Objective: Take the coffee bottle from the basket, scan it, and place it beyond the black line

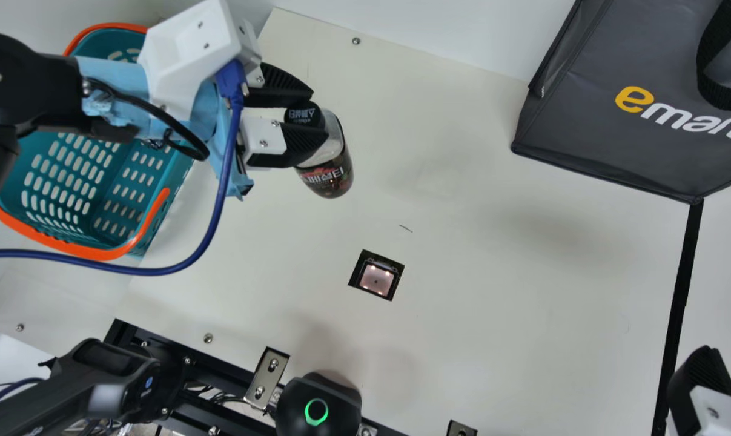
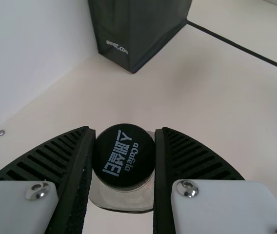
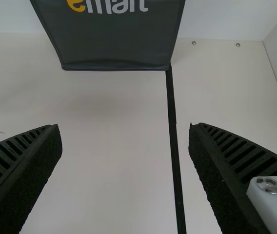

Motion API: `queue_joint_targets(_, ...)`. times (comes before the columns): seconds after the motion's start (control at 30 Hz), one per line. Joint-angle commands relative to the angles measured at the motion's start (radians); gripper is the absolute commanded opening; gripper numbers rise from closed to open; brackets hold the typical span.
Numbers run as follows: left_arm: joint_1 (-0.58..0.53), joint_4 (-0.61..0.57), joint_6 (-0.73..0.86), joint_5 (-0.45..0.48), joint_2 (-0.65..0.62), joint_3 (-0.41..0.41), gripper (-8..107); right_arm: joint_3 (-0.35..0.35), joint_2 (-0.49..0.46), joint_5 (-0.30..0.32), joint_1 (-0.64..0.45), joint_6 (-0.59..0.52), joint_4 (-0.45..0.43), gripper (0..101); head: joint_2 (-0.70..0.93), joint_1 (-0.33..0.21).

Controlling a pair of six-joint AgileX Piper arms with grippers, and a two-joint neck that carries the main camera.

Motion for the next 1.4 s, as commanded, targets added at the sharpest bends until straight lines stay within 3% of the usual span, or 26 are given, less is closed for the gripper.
queue_joint_targets(0.0, -0.002, -0.008, 0.034, 0.008, 0.010, 0.005, 10, 0.000, 0.000, 0.000, 0.000, 0.000, 0.000, 91, 0.002, -0.017)
queue_joint_targets(0.7, -0.072, -0.033, 0.253, -0.040, 0.089, 0.085, 10, 0.000, 0.000, 0.000, 0.000, 0.000, 0.000, 91, 0.002, -0.017)
queue_joint_targets(1.37, -0.179, -0.022, 0.303, -0.141, 0.090, 0.163, 10, 0.000, 0.000, 0.000, 0.000, 0.000, 0.000, 91, 0.002, -0.017)
